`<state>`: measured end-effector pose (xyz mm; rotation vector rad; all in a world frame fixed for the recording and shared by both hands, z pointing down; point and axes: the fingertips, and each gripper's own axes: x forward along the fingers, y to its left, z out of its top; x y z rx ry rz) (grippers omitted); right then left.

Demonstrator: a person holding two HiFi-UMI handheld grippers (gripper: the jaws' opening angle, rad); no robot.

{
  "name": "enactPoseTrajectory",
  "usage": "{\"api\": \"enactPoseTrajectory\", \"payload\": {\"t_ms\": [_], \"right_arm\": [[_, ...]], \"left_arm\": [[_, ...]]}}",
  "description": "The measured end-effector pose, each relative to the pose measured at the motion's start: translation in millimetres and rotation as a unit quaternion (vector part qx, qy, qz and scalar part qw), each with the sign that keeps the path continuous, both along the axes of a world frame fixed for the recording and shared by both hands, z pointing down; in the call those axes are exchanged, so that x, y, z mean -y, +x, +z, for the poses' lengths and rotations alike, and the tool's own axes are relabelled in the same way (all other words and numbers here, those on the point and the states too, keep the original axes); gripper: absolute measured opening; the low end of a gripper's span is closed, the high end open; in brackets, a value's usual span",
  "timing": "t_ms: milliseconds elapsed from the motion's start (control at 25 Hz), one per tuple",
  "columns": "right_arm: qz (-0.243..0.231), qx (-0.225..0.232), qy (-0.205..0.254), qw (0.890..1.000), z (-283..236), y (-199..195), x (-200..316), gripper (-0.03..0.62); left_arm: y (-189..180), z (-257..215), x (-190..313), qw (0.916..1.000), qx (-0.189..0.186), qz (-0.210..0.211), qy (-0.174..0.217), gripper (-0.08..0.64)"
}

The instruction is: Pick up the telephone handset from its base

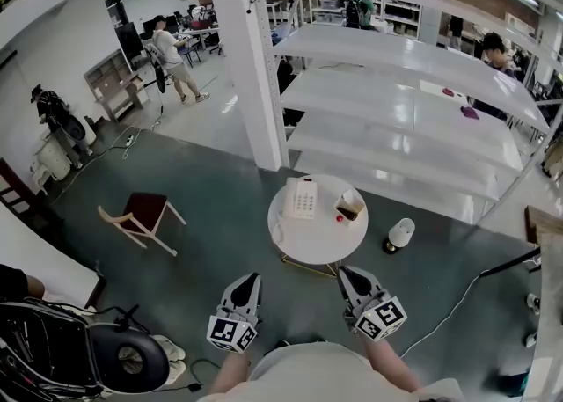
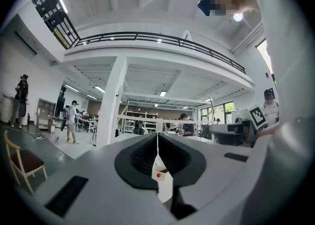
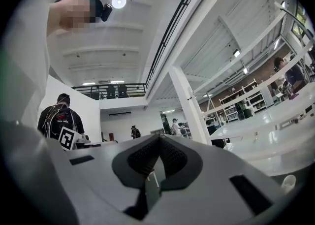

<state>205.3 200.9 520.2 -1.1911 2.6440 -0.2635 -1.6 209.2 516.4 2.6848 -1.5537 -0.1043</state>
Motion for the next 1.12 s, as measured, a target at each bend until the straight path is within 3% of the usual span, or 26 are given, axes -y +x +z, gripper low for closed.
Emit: {"api": "enactPoseTrajectory", "payload": {"t_ms": [1120], "right_arm": [[-0.051, -0.015, 0.012, 0.999, 5, 1, 17, 0.008]], "left_arm": [[10, 7, 0, 0.9992, -0.001, -0.041, 0.000, 0.021]]}}
